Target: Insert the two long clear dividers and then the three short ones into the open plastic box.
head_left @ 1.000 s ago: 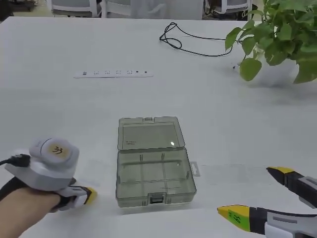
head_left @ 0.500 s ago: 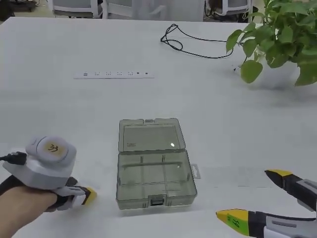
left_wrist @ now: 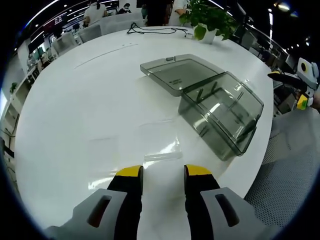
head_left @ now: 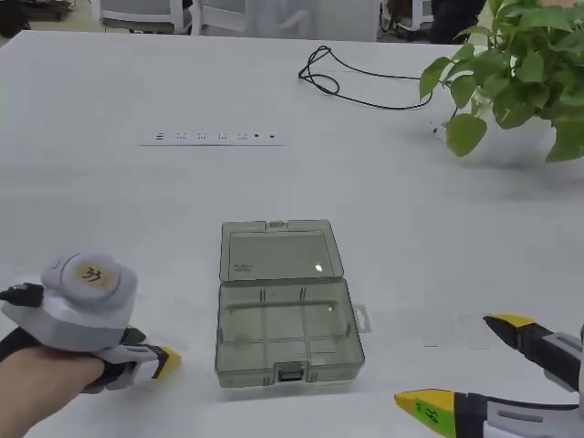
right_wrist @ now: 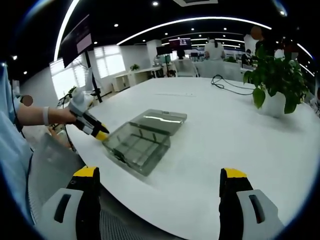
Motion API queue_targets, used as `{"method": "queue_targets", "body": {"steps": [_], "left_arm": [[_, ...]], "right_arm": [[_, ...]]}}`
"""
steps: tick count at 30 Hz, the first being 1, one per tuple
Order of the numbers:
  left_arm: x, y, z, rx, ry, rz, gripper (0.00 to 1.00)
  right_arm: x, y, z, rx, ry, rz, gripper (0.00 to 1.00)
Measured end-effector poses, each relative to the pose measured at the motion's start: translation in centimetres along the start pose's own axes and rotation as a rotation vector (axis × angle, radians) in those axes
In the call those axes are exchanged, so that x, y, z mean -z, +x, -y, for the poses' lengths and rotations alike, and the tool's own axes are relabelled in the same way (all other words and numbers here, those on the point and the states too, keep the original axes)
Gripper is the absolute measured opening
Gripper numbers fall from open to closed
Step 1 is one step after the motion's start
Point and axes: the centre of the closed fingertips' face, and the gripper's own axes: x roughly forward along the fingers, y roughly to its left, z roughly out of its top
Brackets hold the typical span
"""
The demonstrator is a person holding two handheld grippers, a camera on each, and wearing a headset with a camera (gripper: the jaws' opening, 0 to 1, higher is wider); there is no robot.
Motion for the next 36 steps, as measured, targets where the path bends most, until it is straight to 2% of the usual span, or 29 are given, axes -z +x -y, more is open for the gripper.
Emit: {"method": "queue_targets", "body": {"steps": [9, 26, 36], "left_arm": [[-0.4, -0.1, -0.2, 0.003, -0.026, 0.022, 0.30], [-0.5, 0.0, -0.7, 0.005, -0.050, 0.034, 0.30], [-1.3, -0.8, -1.1, -0.004, -0.067, 0.087, 0.30]], "right_arm": [[-0.1, 0.1, -0.1, -0.004, -0.006, -0.003, 1.00], [0.1, 0.1, -0.3, -0.007, -0.003, -0.006, 1.00], [-0.3, 0.6, -0.7, -0.014, -0.002, -0.001, 1.00]]}}
